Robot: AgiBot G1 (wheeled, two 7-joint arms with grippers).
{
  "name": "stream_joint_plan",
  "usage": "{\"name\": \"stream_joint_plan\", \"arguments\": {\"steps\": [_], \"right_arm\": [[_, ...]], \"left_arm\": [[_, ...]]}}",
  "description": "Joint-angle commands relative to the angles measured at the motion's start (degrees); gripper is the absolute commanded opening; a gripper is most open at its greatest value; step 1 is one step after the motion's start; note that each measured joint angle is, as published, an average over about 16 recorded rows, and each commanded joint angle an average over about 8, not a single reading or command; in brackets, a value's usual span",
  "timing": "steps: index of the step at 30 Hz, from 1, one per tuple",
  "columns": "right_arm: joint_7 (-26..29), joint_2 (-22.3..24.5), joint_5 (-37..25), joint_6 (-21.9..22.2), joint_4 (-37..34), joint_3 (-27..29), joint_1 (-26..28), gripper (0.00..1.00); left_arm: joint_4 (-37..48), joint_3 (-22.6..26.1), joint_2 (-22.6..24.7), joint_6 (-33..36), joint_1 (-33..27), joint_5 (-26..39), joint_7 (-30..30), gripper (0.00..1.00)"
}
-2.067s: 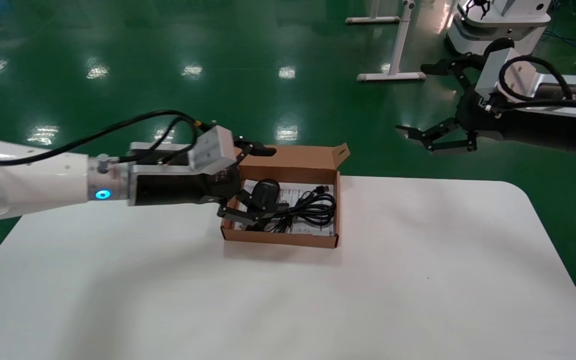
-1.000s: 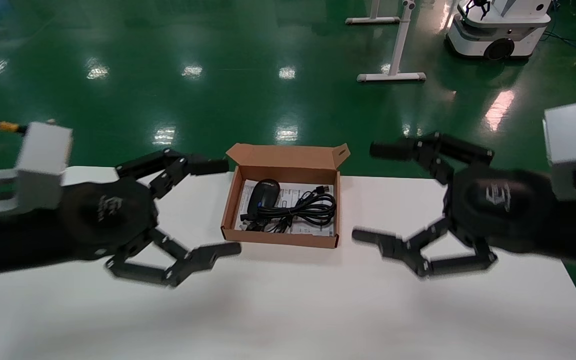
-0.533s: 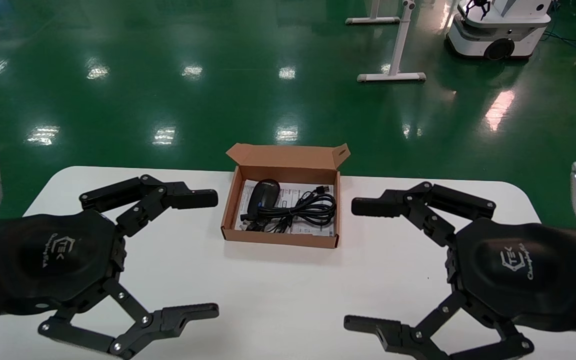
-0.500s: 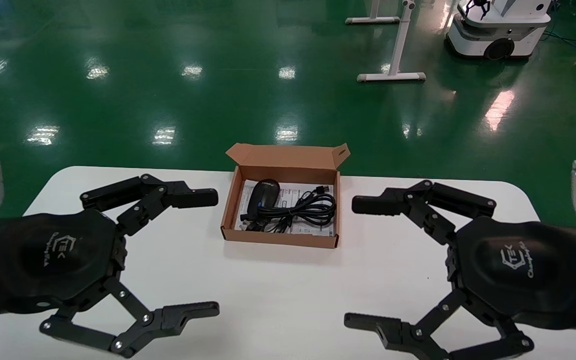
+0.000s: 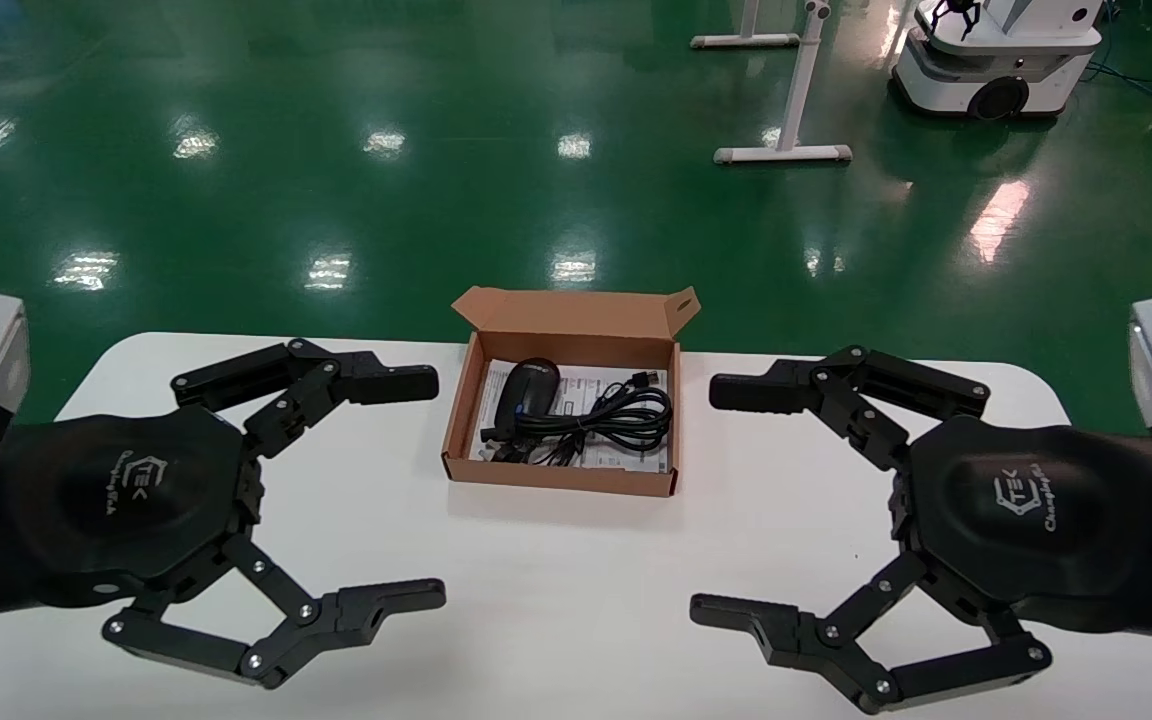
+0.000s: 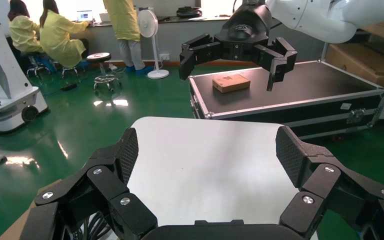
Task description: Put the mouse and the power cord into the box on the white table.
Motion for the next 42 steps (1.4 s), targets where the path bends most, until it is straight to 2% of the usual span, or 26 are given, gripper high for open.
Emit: {"name": "stream_joint_plan", "arguments": {"steps": [1, 42], "right_arm": [[-0.07, -0.04, -0.08, 0.03, -0.14, -0.05, 0.10, 1.00], [-0.36, -0.20, -0.39, 0.19, -0.67, -0.24, 0.47, 1.00]], "left_arm": [[0.12, 0.06, 0.08, -0.04, -0.07, 0.09, 0.05, 1.00], [0.63, 0.31, 0.39, -0.21, -0.39, 0.47, 0.24, 1.00]]}}
